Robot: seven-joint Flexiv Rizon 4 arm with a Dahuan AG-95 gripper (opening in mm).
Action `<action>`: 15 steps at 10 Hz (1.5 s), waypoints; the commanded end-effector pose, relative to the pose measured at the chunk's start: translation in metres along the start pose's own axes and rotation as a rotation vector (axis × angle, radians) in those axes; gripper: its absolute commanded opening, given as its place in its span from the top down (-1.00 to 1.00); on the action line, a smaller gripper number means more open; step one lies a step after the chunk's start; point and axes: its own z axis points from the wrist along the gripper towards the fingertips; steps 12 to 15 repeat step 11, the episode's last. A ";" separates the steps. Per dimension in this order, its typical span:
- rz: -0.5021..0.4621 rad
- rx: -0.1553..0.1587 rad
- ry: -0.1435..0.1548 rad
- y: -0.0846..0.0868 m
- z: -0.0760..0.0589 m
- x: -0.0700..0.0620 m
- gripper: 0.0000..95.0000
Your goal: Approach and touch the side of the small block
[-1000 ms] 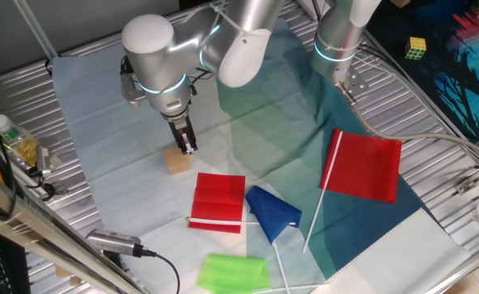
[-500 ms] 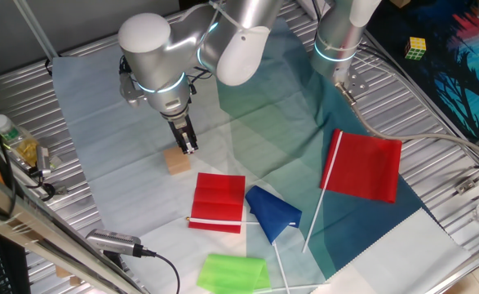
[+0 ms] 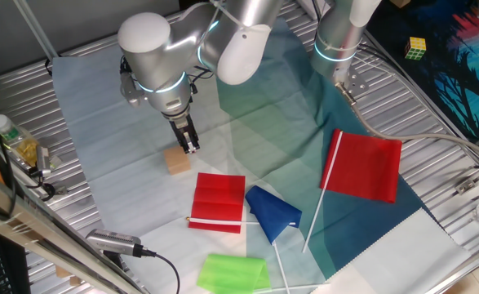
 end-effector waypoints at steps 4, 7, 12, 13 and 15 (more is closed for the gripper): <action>-0.015 0.027 -0.008 0.008 -0.015 0.015 1.00; -0.041 0.049 -0.015 0.012 -0.021 0.023 1.00; -0.054 0.043 -0.041 0.014 -0.024 0.027 1.00; -0.054 0.043 -0.041 0.014 -0.024 0.027 1.00; -0.054 0.043 -0.041 0.014 -0.024 0.027 1.00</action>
